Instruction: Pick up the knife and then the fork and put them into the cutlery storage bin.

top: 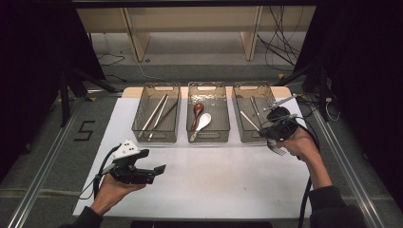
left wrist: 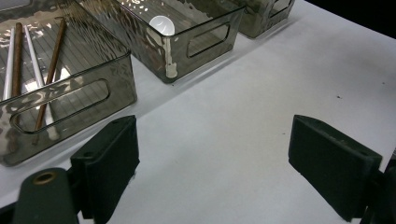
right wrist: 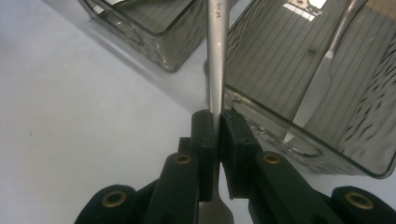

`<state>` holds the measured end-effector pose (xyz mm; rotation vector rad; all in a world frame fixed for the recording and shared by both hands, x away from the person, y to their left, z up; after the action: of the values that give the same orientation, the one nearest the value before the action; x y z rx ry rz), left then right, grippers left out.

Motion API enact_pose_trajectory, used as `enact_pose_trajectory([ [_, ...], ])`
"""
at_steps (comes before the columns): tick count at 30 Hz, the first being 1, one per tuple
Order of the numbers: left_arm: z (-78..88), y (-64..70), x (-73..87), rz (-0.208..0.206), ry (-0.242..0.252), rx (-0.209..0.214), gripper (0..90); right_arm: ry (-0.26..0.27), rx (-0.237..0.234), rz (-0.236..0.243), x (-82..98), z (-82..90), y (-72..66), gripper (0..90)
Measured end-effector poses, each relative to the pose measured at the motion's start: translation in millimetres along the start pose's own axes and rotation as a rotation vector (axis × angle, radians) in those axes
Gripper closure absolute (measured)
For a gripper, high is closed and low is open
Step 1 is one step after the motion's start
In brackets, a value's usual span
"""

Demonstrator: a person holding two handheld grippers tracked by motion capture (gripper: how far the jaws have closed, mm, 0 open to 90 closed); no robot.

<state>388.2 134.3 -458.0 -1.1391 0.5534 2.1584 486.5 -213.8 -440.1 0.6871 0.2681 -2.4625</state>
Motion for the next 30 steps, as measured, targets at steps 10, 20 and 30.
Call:
enact_pose_trajectory([
  [10,0.1,0.1,-0.2,-0.001,0.003,0.001,15.5,0.011,0.019,-0.044,-21.0,-4.8,16.5,84.6],
  [20,-0.2,-0.1,0.4,-0.009,-0.005,0.003,15.5,0.000,0.039,-0.081,-39.2,-7.6,30.8,84.7],
  [30,0.1,0.3,-0.1,-0.007,0.000,0.004,15.5,-0.002,0.070,-0.141,-52.8,-16.3,49.5,84.6],
])
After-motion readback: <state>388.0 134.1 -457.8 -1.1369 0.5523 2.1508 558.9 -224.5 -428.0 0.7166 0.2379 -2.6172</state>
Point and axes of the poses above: each handheld gripper's, and its own axes: z roughly backward along the jaws, x roughly out of its underside, y roughly to its right, the point moved 10 cm from there along -z, roughly forward along the jaws, and after that the axes turned 3 degrees about -z, right-handed, at the moved point
